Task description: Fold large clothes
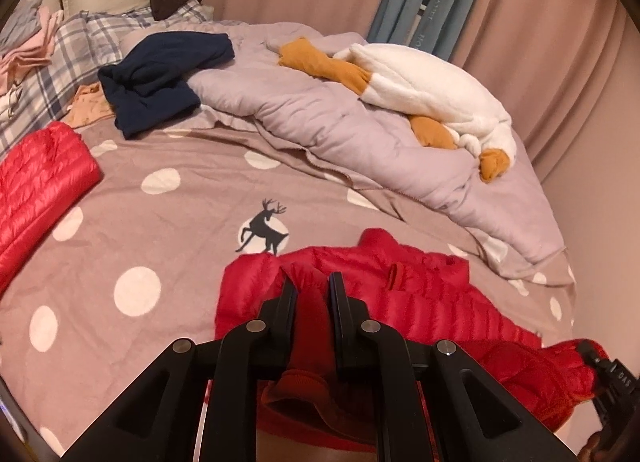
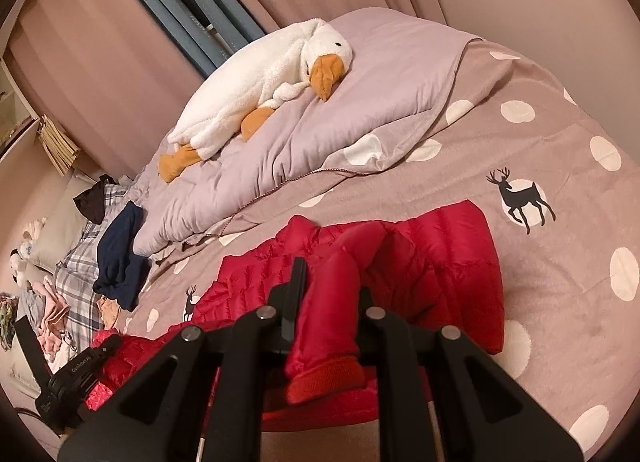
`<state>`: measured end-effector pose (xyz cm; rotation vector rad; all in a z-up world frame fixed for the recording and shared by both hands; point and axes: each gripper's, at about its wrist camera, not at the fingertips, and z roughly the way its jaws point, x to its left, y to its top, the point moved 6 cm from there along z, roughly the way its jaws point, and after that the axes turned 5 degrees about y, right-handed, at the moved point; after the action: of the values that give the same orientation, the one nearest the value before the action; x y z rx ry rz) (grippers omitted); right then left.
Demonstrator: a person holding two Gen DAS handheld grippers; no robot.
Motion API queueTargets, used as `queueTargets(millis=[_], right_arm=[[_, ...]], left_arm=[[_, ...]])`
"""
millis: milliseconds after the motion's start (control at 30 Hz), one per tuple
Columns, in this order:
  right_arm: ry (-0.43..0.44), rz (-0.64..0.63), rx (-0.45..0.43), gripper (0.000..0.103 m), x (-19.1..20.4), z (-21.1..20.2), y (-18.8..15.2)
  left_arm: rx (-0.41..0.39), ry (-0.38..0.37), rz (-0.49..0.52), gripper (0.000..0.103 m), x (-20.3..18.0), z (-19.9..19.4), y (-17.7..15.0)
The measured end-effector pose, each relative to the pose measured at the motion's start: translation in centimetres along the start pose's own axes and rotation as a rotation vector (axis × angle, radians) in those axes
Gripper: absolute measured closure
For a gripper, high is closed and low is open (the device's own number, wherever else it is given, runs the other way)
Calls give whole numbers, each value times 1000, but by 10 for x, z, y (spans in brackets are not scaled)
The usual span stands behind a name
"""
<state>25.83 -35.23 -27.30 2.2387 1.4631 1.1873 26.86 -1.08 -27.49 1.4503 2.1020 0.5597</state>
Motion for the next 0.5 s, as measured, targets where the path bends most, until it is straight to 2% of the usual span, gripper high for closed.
queueTargets(millis=[500], right_arm=[[-45, -48, 31, 88, -5, 31, 9]], left_arm=[[45, -5, -31, 93, 4, 34, 10]])
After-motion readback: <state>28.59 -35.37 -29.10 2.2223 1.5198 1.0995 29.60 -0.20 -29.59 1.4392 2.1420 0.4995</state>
